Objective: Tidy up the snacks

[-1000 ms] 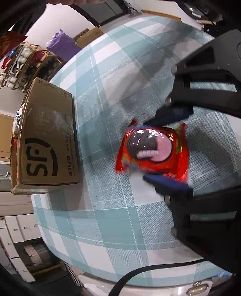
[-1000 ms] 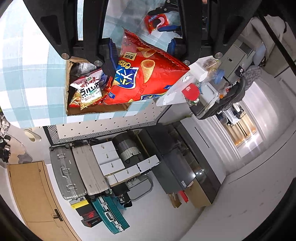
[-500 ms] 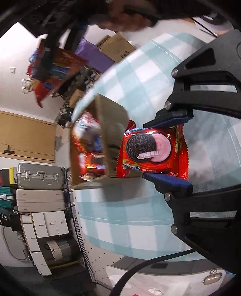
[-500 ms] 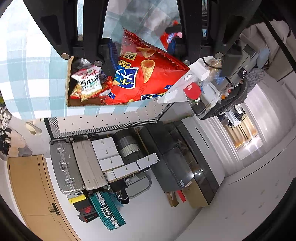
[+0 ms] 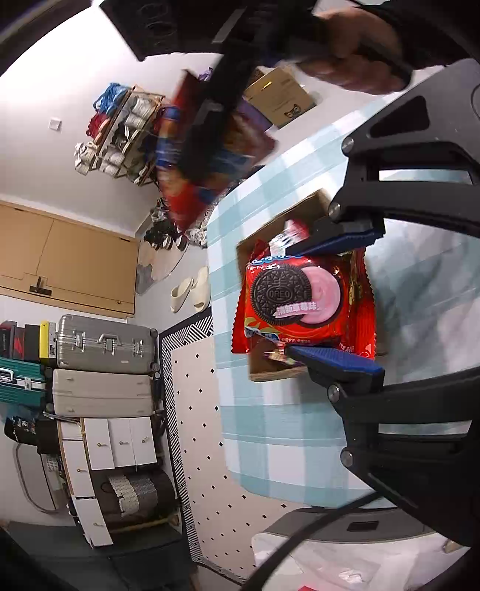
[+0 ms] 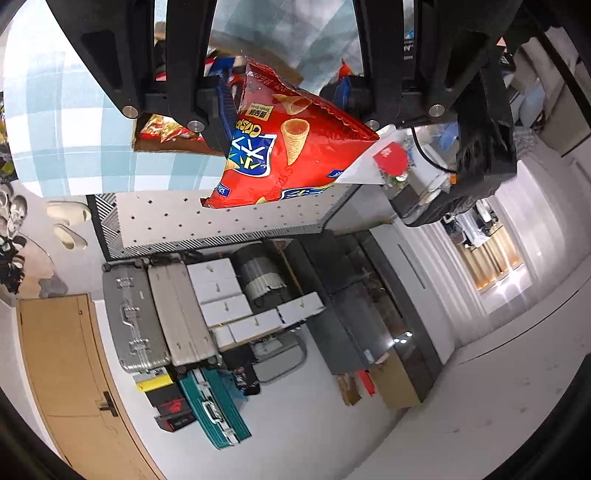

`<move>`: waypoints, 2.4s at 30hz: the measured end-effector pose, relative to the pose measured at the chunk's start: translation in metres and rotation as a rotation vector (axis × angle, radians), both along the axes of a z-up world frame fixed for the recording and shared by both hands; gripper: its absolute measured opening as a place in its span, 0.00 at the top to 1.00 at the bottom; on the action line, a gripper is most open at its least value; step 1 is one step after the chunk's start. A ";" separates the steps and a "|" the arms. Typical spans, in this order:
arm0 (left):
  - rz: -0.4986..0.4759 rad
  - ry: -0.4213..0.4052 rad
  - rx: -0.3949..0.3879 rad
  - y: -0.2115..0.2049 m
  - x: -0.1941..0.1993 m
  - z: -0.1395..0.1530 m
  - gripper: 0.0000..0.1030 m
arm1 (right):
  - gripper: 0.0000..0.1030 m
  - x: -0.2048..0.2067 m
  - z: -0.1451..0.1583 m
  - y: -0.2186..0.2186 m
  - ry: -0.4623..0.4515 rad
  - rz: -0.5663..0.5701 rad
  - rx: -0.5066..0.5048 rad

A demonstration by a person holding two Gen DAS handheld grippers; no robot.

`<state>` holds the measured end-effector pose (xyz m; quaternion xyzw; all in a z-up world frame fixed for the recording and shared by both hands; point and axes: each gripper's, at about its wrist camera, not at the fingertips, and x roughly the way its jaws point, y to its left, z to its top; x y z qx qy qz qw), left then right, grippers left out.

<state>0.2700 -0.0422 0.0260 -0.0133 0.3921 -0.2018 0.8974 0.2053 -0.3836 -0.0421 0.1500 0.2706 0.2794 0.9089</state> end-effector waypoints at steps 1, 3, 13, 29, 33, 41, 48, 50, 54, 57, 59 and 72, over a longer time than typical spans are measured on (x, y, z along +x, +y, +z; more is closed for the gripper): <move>0.000 0.013 -0.002 -0.003 0.009 -0.004 0.59 | 0.59 0.008 -0.003 0.001 0.013 -0.007 -0.006; -0.009 0.047 -0.007 -0.011 0.027 -0.013 0.59 | 0.59 0.025 -0.012 0.003 0.043 -0.026 -0.038; -0.038 0.153 0.029 -0.039 0.065 -0.079 0.59 | 0.59 0.084 -0.072 0.011 0.164 -0.028 -0.216; -0.040 0.184 0.090 -0.039 0.078 -0.106 0.58 | 0.44 0.093 -0.104 0.003 0.230 -0.009 -0.209; -0.031 0.170 0.085 -0.034 0.072 -0.095 0.58 | 0.39 0.089 -0.099 0.001 0.224 -0.007 -0.197; -0.016 0.112 0.114 -0.025 0.047 -0.073 0.51 | 0.34 0.074 -0.082 -0.003 0.162 -0.023 -0.174; 0.005 0.127 0.085 -0.017 0.033 -0.068 0.49 | 0.33 0.055 -0.075 -0.004 0.145 -0.041 -0.161; 0.015 0.132 0.080 -0.015 0.032 -0.069 0.49 | 0.33 0.049 -0.074 -0.004 0.139 -0.047 -0.168; 0.040 0.109 0.061 -0.005 0.024 -0.061 0.49 | 0.33 0.039 -0.068 -0.008 0.116 -0.054 -0.160; 0.064 0.069 0.039 0.003 0.011 -0.050 0.49 | 0.33 0.027 -0.056 -0.014 0.069 -0.069 -0.148; 0.080 0.029 0.039 0.007 -0.001 -0.041 0.46 | 0.33 0.014 -0.047 -0.017 0.026 -0.082 -0.145; 0.170 -0.246 0.042 0.019 -0.113 0.014 0.15 | 0.04 -0.082 -0.018 -0.036 -0.168 -0.149 -0.110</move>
